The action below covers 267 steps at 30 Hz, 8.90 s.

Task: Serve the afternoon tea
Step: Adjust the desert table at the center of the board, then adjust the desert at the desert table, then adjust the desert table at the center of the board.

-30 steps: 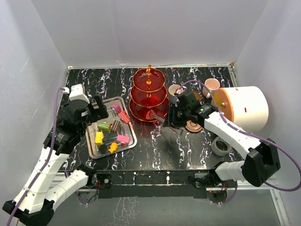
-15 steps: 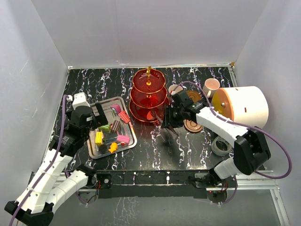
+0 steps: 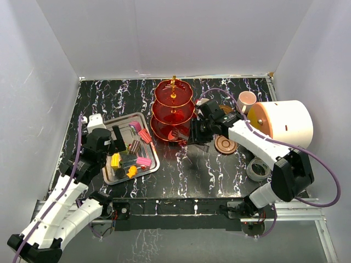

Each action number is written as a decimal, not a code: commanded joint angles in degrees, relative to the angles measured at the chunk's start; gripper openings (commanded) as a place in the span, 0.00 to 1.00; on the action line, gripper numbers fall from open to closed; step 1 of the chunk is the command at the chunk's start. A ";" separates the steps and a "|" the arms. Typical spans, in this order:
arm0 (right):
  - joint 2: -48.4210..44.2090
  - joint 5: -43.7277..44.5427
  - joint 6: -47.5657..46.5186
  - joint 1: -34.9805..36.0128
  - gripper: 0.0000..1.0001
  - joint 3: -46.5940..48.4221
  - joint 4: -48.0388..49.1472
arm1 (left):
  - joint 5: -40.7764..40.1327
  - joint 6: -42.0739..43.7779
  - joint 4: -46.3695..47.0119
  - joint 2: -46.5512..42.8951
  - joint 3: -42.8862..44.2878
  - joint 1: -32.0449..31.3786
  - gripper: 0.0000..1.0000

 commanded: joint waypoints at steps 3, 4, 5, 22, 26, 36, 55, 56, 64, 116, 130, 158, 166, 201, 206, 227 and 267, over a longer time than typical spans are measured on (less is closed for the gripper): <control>-0.10 4.25 -2.16 2.15 0.28 5.52 -2.07 | -1.87 0.14 0.92 0.08 -0.51 0.14 0.99; -0.09 6.37 -2.38 2.78 0.28 6.01 -2.71 | -1.90 0.12 0.87 0.19 -0.44 0.14 0.99; -0.02 9.08 -2.86 3.71 0.27 6.85 -3.66 | -1.96 0.13 0.91 0.20 -0.48 0.14 0.99; 7.99 46.79 -10.79 15.66 0.27 16.78 -15.81 | -2.55 -0.24 0.68 0.29 -0.58 0.14 0.99; 10.87 50.48 -11.26 18.42 0.27 18.04 -16.67 | -2.54 -0.23 0.66 0.42 -0.53 0.13 0.99; 15.10 52.75 -11.22 23.84 0.35 20.80 -19.54 | -2.76 -0.42 0.53 0.95 -0.60 0.14 0.99; 12.58 38.13 -10.99 24.14 0.45 23.10 -13.03 | -2.59 -0.24 0.66 2.23 -0.66 0.14 0.99; 12.54 37.53 -10.99 24.13 0.45 23.22 -12.60 | -2.51 -0.16 0.67 2.29 -0.62 0.14 0.99; 13.35 36.28 -10.72 24.07 0.41 24.27 -10.94 | -2.23 0.02 0.81 2.47 -0.65 0.14 0.99; 5.17 22.36 2.08 12.45 0.46 9.76 -3.12 | -0.30 0.77 1.17 5.04 -0.60 0.09 0.99; 7.75 30.82 -10.57 14.14 0.46 15.66 -9.09 | 0.01 0.81 1.37 5.10 -0.73 0.15 0.99; 10.57 33.25 -5.77 17.04 0.26 19.60 -13.33 | 0.04 0.81 1.03 5.60 -0.57 0.14 0.99; 2.02 20.61 4.53 12.07 0.25 10.22 1.49 | -0.04 0.88 1.24 5.62 -0.60 0.14 0.99; -6.58 4.76 21.98 -0.85 0.42 -8.88 13.33 | 0.31 0.99 1.28 5.83 -0.62 0.14 0.99; -6.89 5.17 18.23 -0.89 0.44 -6.06 8.97 | 0.31 0.91 1.09 5.61 -0.52 0.14 0.99; -7.48 15.31 6.30 -2.92 0.37 -2.70 -1.40 | 0.06 0.81 1.00 4.62 -0.43 0.14 0.99; -22.08 14.68 6.28 -8.29 0.39 3.09 -9.80 | 29.68 -4.70 17.54 52.45 32.13 9.43 0.87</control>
